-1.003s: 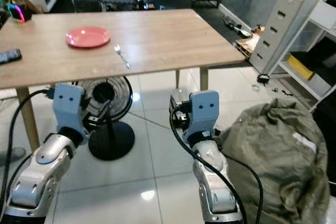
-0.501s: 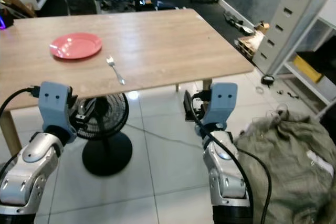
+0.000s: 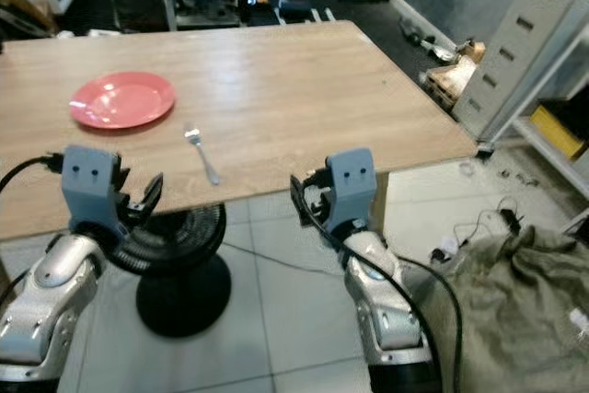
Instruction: Setting the table
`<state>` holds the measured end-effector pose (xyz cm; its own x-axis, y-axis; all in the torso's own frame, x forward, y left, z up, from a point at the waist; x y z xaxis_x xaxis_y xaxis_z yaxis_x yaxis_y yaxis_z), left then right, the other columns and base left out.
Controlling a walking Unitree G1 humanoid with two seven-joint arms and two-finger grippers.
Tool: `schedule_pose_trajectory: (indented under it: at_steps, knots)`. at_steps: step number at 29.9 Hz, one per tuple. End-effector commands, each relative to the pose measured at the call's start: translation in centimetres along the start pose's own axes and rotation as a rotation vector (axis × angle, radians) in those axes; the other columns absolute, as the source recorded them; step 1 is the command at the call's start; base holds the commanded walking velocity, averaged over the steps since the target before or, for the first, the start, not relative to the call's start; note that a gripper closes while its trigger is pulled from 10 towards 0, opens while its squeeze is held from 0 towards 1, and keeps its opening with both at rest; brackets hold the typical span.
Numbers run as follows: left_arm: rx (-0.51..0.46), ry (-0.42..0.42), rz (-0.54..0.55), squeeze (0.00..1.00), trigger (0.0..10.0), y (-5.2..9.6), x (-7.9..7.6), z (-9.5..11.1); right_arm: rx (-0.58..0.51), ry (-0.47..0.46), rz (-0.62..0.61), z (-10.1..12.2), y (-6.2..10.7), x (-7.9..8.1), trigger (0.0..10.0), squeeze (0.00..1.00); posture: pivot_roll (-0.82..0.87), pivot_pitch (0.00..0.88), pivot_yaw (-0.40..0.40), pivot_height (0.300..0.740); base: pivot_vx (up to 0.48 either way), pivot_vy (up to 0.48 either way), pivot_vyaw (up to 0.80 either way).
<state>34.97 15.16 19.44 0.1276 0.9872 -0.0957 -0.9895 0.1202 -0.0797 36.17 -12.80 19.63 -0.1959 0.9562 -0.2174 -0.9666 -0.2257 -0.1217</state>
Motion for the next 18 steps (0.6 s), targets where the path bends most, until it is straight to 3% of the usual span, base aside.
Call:
schedule_pose_trajectory:
  at_steps: [1, 15, 18]
  knots:
    - [0.021, -0.006, 0.017, 0.0, 10.0, 0.3, 0.5, -0.5, 0.011, -0.014, 0.029, -0.2, 0.2, 1.2, 10.0, 0.0, -0.01, 0.069, 0.039, 0.74, 0.45, 0.0, 0.0]
    - [0.026, -0.01, 0.017, 0.0, 10.0, 0.4, 0.4, -0.6, 0.002, -0.006, 0.163, 0.0, 0.8, 4.8, 10.0, 0.0, 0.0, 0.071, 0.038, 0.74, 0.432, 0.0, 0.0]
    - [0.026, -0.01, 0.017, 0.0, 10.0, 0.4, 0.4, -0.6, 0.002, -0.006, 0.167, 0.0, 0.8, 4.9, 10.0, 0.0, 0.0, 0.071, 0.038, 0.74, 0.405, 0.0, 0.0]
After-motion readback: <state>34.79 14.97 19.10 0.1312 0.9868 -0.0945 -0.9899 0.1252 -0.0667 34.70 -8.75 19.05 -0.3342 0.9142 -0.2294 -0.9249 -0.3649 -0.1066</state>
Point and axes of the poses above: a point about 5 cm out from each wrist's last joint towards the gripper, its own y axis pointing back from the gripper into the wrist, its own z axis along the axis of the wrist's last joint, x = y × z, the point moved 5 cm from there along -y, pointing out of the wrist towards the gripper, and after that the axes turned 10 degrees about y, right-handed, at the moved point
